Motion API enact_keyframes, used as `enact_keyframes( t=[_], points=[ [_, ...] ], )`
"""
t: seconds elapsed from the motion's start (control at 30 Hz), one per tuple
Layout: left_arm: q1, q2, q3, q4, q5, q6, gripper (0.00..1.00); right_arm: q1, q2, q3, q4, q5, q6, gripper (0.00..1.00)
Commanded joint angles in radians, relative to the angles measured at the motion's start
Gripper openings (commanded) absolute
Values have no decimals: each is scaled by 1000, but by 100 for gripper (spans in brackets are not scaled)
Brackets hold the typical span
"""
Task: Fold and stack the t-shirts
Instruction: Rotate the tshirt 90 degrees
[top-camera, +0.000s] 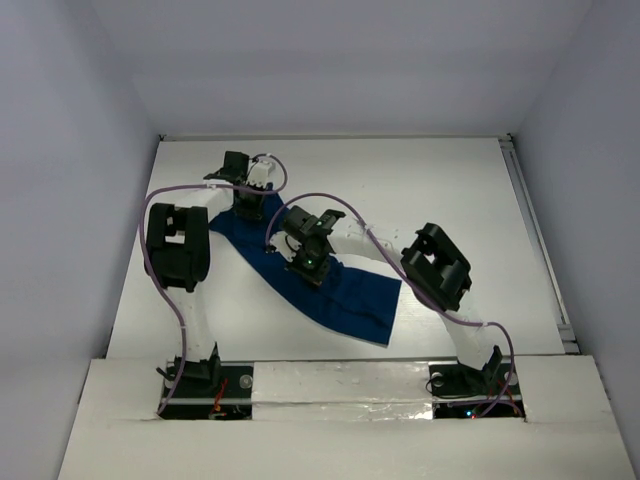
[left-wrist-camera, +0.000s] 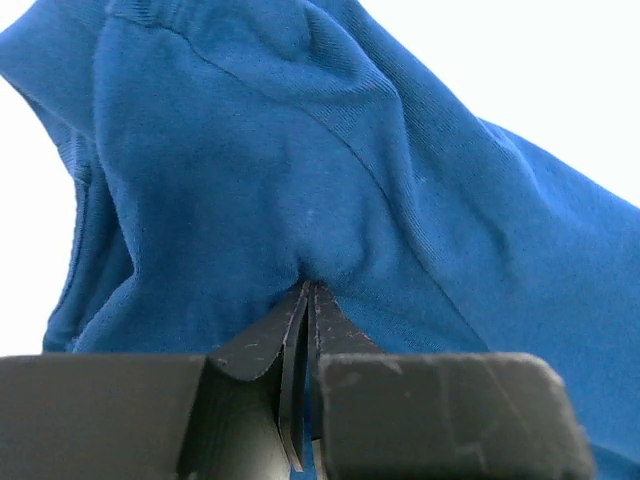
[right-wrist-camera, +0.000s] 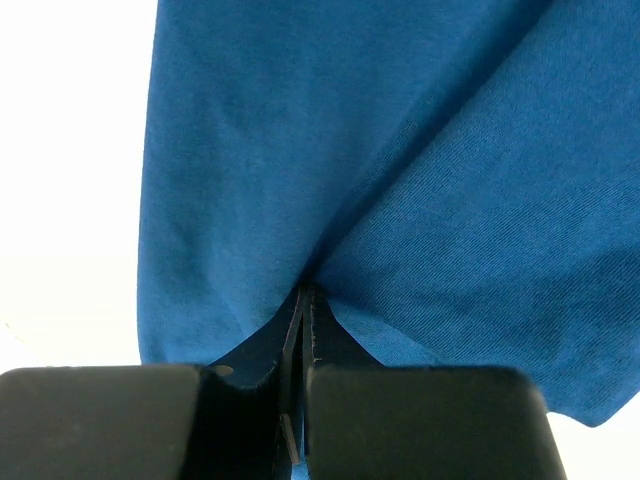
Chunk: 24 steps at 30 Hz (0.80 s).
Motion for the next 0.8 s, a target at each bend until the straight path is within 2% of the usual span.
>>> enact_keyframes(
  t=[0.0, 0.1, 0.2, 0.43, 0.6, 0.77],
  points=[
    [24, 72, 0, 29, -156, 5, 0, -1, 2, -12, -50, -6, -5, 0],
    [24, 110, 48, -1, -151, 2, 0, -1, 13, 8, -73, -19, -13, 0],
    [24, 202, 195, -105, -84, -6, 0, -1, 34, 33, -108, -45, -25, 0],
    [14, 409, 624, -314, 4, -15, 0, -1, 105, 160, -189, -107, -27, 0],
    [-19, 575, 940, -461, -42, -6, 0, -1, 172, 310, -260, -162, -27, 0],
    [-42, 603, 977, -449, -55, 15, 0, -1, 237, 401, -298, -203, -33, 0]
  ],
)
